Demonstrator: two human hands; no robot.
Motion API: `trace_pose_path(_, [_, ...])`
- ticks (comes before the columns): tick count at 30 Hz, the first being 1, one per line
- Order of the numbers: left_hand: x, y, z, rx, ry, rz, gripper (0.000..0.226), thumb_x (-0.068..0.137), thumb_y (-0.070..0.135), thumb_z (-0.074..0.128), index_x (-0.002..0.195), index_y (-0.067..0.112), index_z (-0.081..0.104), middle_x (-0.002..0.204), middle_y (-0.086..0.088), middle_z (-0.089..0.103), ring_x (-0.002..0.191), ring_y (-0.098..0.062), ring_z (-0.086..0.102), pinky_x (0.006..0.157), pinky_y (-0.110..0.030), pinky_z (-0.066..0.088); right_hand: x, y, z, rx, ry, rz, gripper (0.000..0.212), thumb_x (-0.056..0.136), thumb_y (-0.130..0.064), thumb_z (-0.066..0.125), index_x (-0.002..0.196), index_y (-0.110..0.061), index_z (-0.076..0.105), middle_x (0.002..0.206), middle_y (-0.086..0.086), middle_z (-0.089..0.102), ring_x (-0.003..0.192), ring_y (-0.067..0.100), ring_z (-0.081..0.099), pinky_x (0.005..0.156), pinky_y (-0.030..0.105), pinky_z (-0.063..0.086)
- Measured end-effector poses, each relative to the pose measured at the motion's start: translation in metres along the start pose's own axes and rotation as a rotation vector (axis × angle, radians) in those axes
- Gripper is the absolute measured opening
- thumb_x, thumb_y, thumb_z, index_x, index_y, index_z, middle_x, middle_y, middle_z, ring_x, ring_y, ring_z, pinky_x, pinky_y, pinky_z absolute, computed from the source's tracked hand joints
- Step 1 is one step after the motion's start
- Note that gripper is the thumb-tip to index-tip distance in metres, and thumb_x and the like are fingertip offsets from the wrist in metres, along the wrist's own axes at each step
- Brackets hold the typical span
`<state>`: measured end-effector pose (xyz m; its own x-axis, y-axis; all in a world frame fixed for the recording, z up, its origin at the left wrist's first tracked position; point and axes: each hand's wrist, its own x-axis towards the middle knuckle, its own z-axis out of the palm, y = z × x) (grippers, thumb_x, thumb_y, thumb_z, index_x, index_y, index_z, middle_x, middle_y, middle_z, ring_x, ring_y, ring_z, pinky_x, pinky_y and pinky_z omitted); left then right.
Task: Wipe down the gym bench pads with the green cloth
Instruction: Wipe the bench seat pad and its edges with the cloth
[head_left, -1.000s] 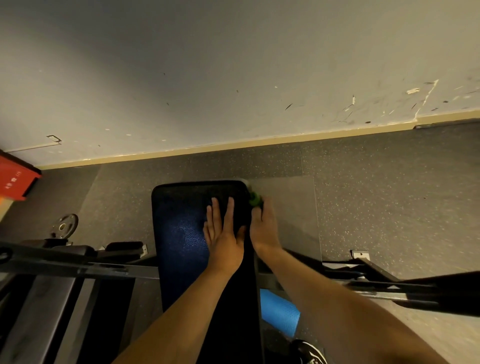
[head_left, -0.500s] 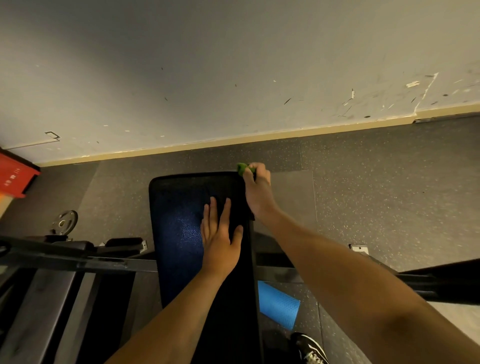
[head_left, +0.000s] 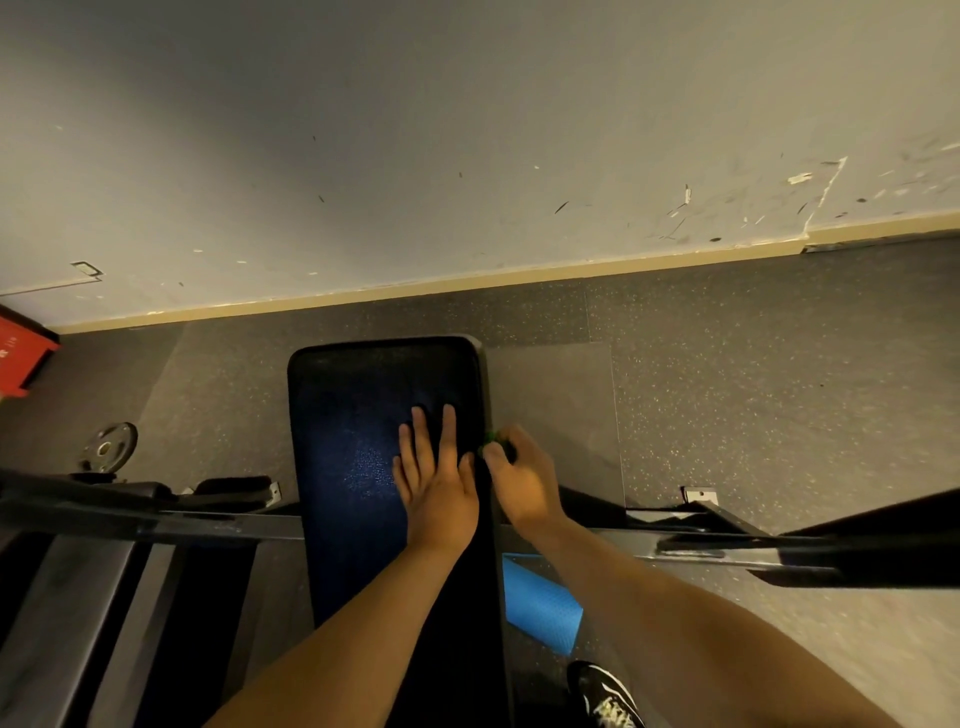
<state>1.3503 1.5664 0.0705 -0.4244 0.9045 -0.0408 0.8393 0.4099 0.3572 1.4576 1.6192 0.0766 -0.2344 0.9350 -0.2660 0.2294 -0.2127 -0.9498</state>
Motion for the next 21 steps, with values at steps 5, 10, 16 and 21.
trace_pose_path(5, [0.000,-0.007,0.002,-0.011,0.030,0.032,0.060,0.098,0.055,0.009,0.155,0.045,-0.008,0.163,0.009,-0.026,0.148,-0.009,-0.029,0.122,-0.044,-0.008,0.054,-0.044,-0.014,0.055,0.111,-0.138,0.004,0.098,-0.024,0.054,0.100,-0.020,0.055,0.108,0.003,0.050,0.085,0.010,0.054,0.074,0.026,0.049])
trace_pose_path(10, [0.001,-0.008,0.010,-0.027,0.079,0.040,0.060,0.099,0.053,0.014,0.151,0.051,-0.015,0.164,0.009,-0.023,0.150,-0.011,-0.024,0.121,-0.043,-0.010,0.067,-0.060,0.009,0.204,0.118,-0.101,0.008,0.094,-0.025,0.045,0.092,-0.023,0.052,0.104,0.006,0.049,0.089,0.025,0.053,0.077,0.041,0.051])
trace_pose_path(16, [0.005,-0.012,0.017,-0.021,0.080,0.058,0.064,0.098,0.052,0.014,0.148,0.053,-0.025,0.160,0.008,-0.033,0.149,-0.014,-0.029,0.115,-0.033,-0.028,0.032,-0.026,0.024,0.181,0.167,-0.032,0.012,0.091,-0.019,0.044,0.082,-0.024,0.051,0.084,0.005,0.056,0.073,0.018,0.053,0.065,0.036,0.045])
trace_pose_path(21, [0.005,-0.009,0.019,-0.052,0.084,0.068,0.064,0.107,0.037,0.031,0.156,0.044,-0.010,0.162,0.006,-0.030,0.148,-0.013,-0.031,0.116,-0.036,-0.026,-0.004,0.005,0.022,0.209,0.136,-0.003,0.014,0.091,-0.005,0.050,0.078,-0.009,0.053,0.067,-0.003,0.053,0.061,0.006,0.047,0.059,0.024,0.042])
